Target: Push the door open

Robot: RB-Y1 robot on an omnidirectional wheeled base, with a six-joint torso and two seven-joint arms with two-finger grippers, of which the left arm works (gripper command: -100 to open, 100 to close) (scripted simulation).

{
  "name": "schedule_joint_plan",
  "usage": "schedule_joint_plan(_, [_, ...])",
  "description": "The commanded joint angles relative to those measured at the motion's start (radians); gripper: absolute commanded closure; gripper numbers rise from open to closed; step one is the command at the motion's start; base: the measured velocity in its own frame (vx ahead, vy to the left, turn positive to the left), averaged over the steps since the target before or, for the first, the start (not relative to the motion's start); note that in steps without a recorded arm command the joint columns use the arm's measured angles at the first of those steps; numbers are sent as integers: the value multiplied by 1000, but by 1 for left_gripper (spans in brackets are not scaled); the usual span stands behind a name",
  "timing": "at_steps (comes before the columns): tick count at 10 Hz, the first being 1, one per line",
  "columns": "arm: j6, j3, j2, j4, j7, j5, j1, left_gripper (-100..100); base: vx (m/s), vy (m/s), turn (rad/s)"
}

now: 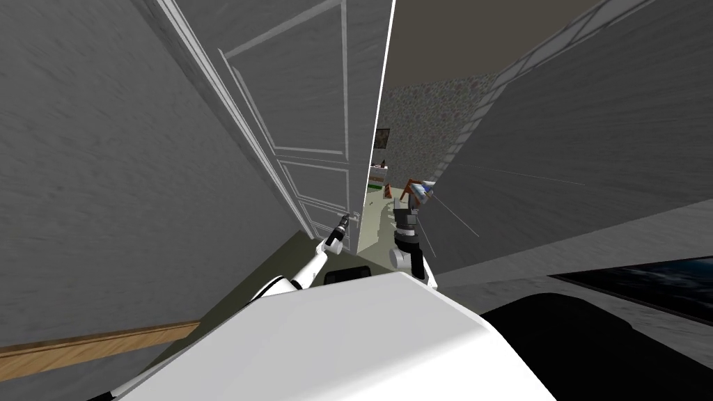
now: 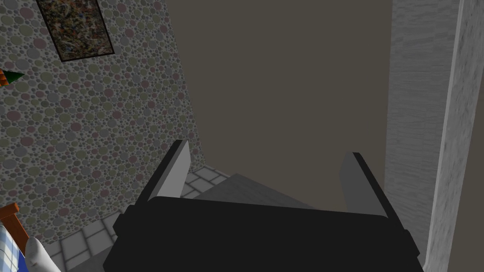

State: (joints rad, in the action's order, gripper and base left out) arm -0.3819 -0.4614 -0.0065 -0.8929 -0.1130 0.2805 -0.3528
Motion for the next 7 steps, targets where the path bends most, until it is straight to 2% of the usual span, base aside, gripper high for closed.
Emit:
schedule_joint_plan(1, [-2, 21, 17, -1, -4, 2, -4, 100, 131, -140, 59])
schedule_joint_plan(2, [-2, 32, 25, 2, -6, 2, -5, 100, 113, -178, 80])
schedule_joint_plan(3, [-2, 32, 25, 2, -6, 2, -5, 100, 81, -134, 47])
schedule_joint_plan(4, [-2, 32, 25, 2, -6, 2, -5, 100, 56, -49, -2])
schedule_joint_plan(5, [-3, 52, 37, 7, -10, 4, -7, 100, 103, -76, 12])
schedule_joint_plan(7, [-4, 74, 47, 12, -15, 6, -10, 100, 143, -171, 73])
